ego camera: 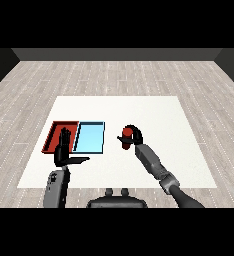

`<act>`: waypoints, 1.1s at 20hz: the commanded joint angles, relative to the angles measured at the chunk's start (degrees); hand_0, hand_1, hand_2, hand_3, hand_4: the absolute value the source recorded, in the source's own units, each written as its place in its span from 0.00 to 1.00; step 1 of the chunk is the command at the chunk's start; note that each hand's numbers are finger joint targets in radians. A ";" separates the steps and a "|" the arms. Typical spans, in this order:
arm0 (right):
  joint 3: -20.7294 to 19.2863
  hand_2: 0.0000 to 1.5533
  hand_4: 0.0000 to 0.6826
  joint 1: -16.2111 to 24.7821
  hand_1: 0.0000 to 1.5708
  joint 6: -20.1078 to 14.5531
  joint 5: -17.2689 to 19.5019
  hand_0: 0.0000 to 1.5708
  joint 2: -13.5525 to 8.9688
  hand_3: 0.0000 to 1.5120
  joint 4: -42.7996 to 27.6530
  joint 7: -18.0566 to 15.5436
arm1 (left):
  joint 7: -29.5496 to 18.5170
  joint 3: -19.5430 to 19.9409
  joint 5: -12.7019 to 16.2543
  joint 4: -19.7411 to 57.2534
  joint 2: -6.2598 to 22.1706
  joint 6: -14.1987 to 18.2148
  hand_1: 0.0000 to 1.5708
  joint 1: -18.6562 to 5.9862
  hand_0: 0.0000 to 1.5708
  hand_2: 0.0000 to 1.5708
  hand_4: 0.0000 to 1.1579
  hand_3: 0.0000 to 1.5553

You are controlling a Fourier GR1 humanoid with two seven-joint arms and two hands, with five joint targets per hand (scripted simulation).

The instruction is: Pick the red can and put it in the red box

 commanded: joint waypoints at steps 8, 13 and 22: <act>-0.03 0.93 0.97 1.37 0.93 -2.66 4.04 0.93 -1.27 0.93 -6.86 0.15 | -4.54 -1.49 -0.48 3.36 -0.68 -2.11 0.00 1.28 0.00 0.00 0.00 0.00; 1.15 0.93 0.96 2.91 0.91 -6.22 6.33 0.91 -0.38 0.93 -16.10 4.34 | -2.11 -5.78 -5.65 2.17 -2.56 3.18 0.00 0.50 0.00 0.00 0.00 0.00; 3.06 0.93 0.95 9.13 0.91 -8.65 9.30 0.91 0.09 0.94 -28.95 8.09 | 6.73 -12.93 -3.25 0.15 -2.62 2.25 0.00 -2.83 0.00 0.00 0.00 0.00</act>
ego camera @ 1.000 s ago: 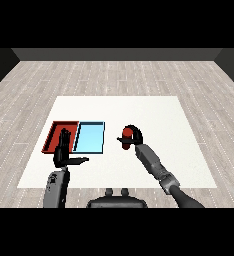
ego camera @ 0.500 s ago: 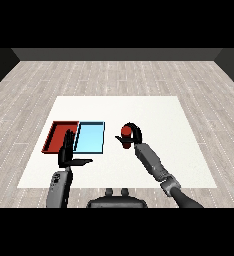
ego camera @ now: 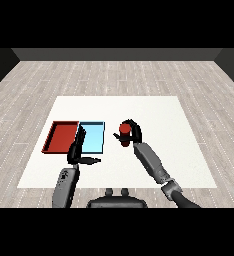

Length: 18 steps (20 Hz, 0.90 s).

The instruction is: Pick the red can and put it in the red box

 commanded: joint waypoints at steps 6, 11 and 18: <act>0.01 0.93 0.96 10.06 0.90 2.05 3.73 0.90 -2.51 0.94 -14.42 4.28 | 3.76 -10.11 2.61 3.87 -0.36 7.10 0.00 -6.21 0.00 0.00 0.00 0.00; 1.43 0.93 0.97 14.14 0.91 1.51 7.29 0.91 -2.21 0.94 -22.79 8.52 | 3.03 -13.00 4.35 3.71 -0.37 7.06 0.00 -6.01 0.00 0.00 0.00 0.00; 4.47 0.90 0.92 12.99 0.88 -0.14 8.26 0.88 0.74 0.92 -24.19 7.49 | 5.84 -23.13 5.77 5.83 -0.37 17.80 0.00 -10.85 0.00 0.00 0.00 0.00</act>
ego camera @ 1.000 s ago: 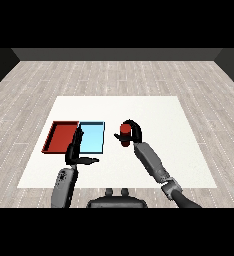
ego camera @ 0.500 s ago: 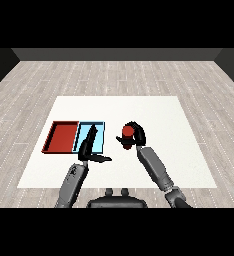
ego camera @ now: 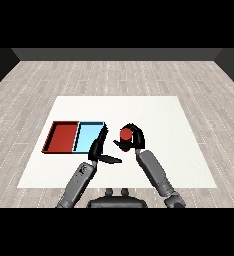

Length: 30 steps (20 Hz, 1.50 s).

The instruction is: Pick the red can and put it in the red box

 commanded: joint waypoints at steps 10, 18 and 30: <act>7.83 0.92 0.90 -1.82 0.90 -5.45 -2.51 0.90 0.70 0.93 -3.16 1.45 | 1.12 -2.69 1.50 4.04 -0.01 2.69 0.00 -3.86 0.00 0.00 0.00 0.00; 8.61 0.92 0.90 -2.50 0.92 -3.18 -2.98 0.92 0.71 0.92 -1.62 -1.26 | -4.31 -1.85 4.83 17.54 -0.01 2.81 0.00 -11.03 0.00 0.00 0.00 0.00; 12.62 0.94 0.77 -2.02 0.93 -7.28 -3.77 0.93 0.69 0.93 -8.16 2.55 | 2.57 -10.54 4.65 9.90 0.02 11.93 0.00 -12.34 0.00 0.00 0.00 0.00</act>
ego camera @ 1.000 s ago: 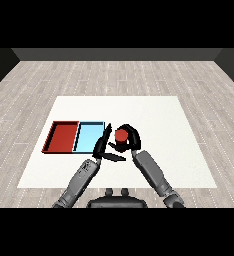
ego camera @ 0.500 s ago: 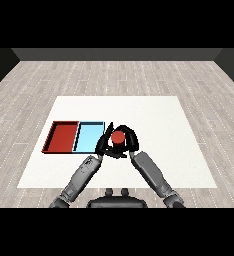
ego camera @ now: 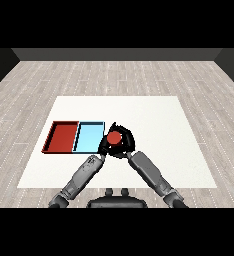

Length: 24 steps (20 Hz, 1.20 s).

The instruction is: Pick the red can and put it in the red box

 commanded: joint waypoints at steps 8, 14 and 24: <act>4.69 0.93 0.76 3.82 0.95 -1.75 -1.22 0.95 0.41 0.92 -2.93 -2.45 | 0.96 -4.52 1.91 3.16 -0.81 8.09 1.00 -1.02 1.00 0.97 0.78 0.91; 1.49 0.92 0.82 1.01 0.94 1.34 -0.23 0.94 0.42 0.92 -3.13 -1.57 | 2.88 -3.11 -2.24 5.69 -0.81 10.46 1.00 -5.12 1.00 0.94 0.77 0.86; 0.43 0.94 0.80 3.83 0.96 1.85 -0.03 0.96 -1.31 0.92 -6.32 -1.15 | 0.94 -3.32 -2.19 -0.62 -0.80 11.51 1.00 -0.29 1.00 0.97 0.76 0.92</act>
